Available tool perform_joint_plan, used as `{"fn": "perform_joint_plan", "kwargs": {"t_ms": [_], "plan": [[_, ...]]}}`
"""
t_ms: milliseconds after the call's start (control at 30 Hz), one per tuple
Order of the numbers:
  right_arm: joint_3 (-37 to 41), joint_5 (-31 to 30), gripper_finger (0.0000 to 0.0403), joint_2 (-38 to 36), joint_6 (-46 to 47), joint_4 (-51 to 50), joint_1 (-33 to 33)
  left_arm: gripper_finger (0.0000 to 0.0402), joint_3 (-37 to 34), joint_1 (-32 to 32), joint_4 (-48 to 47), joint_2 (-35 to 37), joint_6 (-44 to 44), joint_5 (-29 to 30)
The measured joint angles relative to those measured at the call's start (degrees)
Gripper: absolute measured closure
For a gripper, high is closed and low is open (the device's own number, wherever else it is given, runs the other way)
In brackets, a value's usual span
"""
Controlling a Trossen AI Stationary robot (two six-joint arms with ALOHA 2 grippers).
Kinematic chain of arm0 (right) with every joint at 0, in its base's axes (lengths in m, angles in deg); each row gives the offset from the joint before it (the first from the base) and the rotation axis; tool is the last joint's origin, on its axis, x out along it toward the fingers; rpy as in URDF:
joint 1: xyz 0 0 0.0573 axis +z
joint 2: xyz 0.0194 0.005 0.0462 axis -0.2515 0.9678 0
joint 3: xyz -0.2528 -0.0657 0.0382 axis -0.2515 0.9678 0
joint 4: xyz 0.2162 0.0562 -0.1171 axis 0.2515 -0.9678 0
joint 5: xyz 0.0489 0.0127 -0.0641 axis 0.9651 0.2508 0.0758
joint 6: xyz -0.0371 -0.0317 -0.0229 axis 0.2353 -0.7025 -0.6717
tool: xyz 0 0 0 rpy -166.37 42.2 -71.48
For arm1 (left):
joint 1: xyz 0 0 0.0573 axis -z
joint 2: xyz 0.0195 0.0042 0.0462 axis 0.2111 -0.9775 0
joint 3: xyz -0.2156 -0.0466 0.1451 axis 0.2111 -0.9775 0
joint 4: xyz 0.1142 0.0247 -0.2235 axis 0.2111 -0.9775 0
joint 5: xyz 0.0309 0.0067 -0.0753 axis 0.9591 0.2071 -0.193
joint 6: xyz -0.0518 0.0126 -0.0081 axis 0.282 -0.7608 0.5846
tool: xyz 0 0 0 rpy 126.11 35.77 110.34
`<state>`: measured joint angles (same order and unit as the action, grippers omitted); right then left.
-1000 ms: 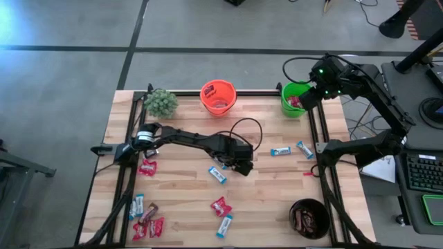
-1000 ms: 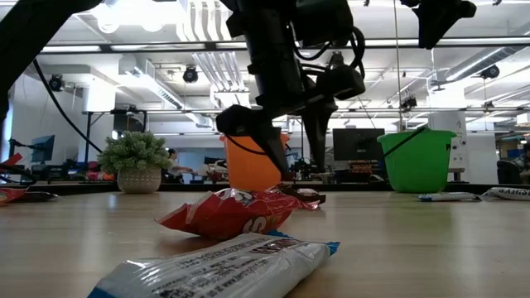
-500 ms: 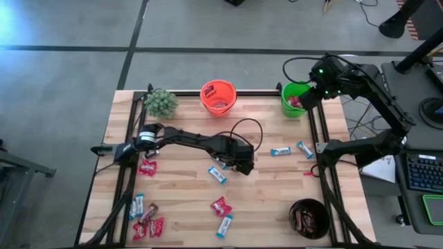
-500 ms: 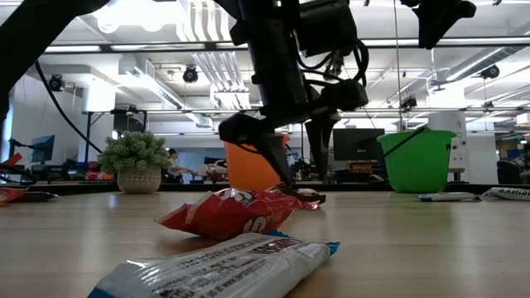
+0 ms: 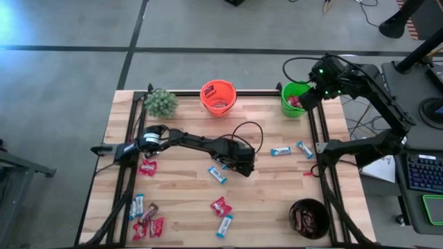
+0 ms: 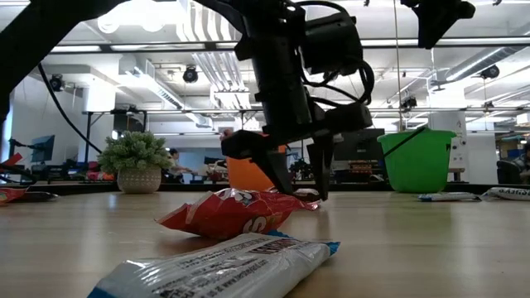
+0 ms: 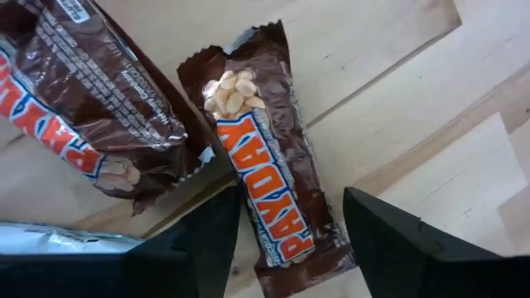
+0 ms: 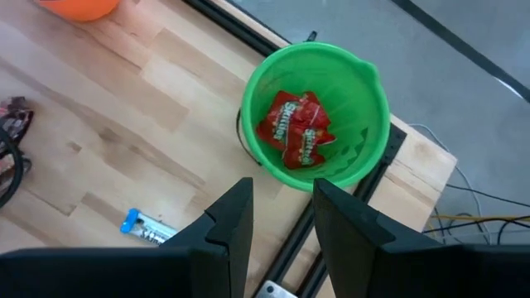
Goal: Organize candy in baskets
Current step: Put the brown chocolate bar into the black bucket
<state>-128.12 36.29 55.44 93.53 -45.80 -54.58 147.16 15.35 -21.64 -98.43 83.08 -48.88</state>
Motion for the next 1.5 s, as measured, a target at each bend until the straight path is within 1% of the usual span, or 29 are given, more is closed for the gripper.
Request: {"fn": "perform_joint_plan", "kwargs": {"t_ms": [67,133,367,433,533,633,833,1000,1133,1267,1500], "plan": [[0.0,0.6,0.0289,0.0,0.0,0.0,0.0,0.0220,0.0,0.0,-0.2,0.0,-0.2,0.7],[0.0,1.0,0.0289,0.0,-0.6,0.0,0.0,0.0247,0.0,-0.1,-0.5,0.0,-0.6,0.8],[0.0,1.1,0.0289,-0.1,-0.7,0.0,0.0,0.0375,0.0,-0.2,-0.9,-0.1,-2.1,-0.3],[0.0,1.1,0.0289,-0.2,-0.8,0.0,0.0,0.0390,0.1,-0.2,-0.9,-0.1,-3.3,-0.5],[0.0,1.1,0.0289,-0.3,-1.0,0.0,0.0,0.0389,0.6,-0.2,-1.4,0.1,-6.1,-1.7],[0.0,1.1,0.0289,-0.6,-1.0,0.0,0.0,0.0393,3.7,0.2,-5.7,0.1,-8.9,-2.5],[0.0,1.1,0.0289,-1.3,-1.0,0.0,0.0,0.0399,15.2,0.7,-13.3,0.2,-16.7,-1.8],[0.0,1.1,0.0289,-2.0,-1.0,0.0,0.0,0.0400,24.8,0.9,-16.0,0.2,-23.3,0.0],[0.0,1.1,0.0289,-2.7,-1.0,0.0,0.0,0.0400,29.7,1.0,-16.2,0.3,-28.8,0.1],[0.0,0.9,0.0289,-4.1,-0.4,0.0,0.0,0.0400,30.6,1.0,-15.1,0.6,-34.5,0.0],[0.0,0.9,0.0289,-7.1,0.7,0.0,0.0,0.0400,30.6,1.0,-16.2,0.2,-38.6,-1.1]]}}
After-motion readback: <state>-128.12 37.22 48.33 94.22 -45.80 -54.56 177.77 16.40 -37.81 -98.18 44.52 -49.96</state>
